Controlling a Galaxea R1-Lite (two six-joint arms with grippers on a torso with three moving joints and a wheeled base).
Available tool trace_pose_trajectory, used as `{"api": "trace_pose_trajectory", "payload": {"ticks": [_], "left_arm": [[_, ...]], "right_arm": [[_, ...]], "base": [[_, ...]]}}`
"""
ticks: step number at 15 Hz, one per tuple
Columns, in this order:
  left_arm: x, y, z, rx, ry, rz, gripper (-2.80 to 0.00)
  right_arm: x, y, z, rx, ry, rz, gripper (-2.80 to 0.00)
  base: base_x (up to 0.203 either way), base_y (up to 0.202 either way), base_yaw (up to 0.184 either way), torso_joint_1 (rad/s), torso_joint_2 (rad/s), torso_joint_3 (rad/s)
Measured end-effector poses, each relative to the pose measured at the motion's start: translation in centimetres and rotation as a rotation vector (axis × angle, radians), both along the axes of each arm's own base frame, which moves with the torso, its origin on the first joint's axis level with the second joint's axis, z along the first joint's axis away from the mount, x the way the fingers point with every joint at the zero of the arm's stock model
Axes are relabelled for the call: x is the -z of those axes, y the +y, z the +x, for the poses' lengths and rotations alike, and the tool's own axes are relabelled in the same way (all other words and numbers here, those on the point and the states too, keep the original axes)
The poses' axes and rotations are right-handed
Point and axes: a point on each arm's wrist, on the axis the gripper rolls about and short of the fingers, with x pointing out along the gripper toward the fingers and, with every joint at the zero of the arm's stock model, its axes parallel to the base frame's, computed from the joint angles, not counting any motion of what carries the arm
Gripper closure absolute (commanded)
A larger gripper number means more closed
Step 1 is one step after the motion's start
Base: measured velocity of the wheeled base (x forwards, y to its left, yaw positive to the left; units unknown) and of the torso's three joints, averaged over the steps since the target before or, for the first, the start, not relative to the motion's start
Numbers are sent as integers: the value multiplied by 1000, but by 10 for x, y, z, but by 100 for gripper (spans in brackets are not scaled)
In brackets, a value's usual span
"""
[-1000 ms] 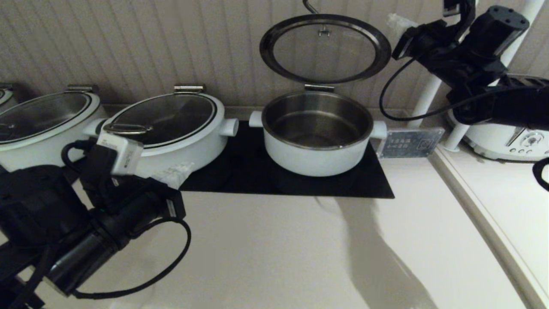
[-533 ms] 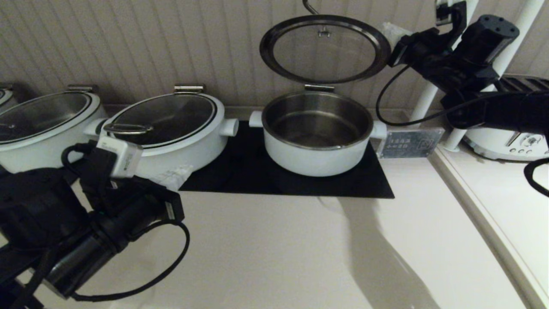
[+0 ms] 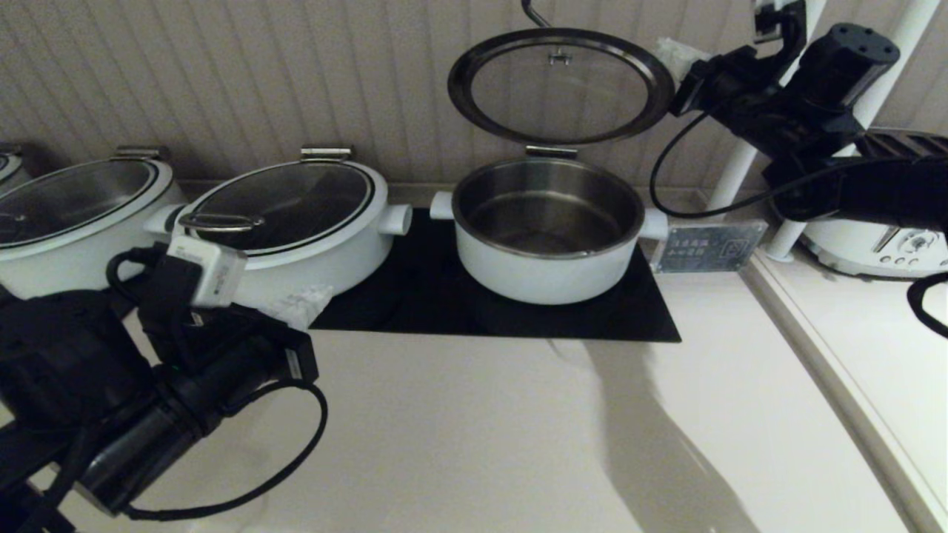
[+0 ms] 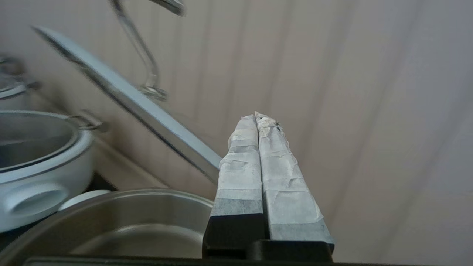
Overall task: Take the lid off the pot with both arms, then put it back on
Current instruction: Close the pot lid
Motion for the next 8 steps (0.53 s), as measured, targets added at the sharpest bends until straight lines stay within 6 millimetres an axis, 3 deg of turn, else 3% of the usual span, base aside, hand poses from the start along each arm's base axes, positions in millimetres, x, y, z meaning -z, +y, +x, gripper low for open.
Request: {"api": "trace_pose_trajectory", "payload": {"ticks": [8], "left_arm": [[0,0,0,0,1,1,0]], "right_arm": [[-3,1,-5,-35,-4,-26,0]], "base": [[0,0,0,0,0,0]]}}
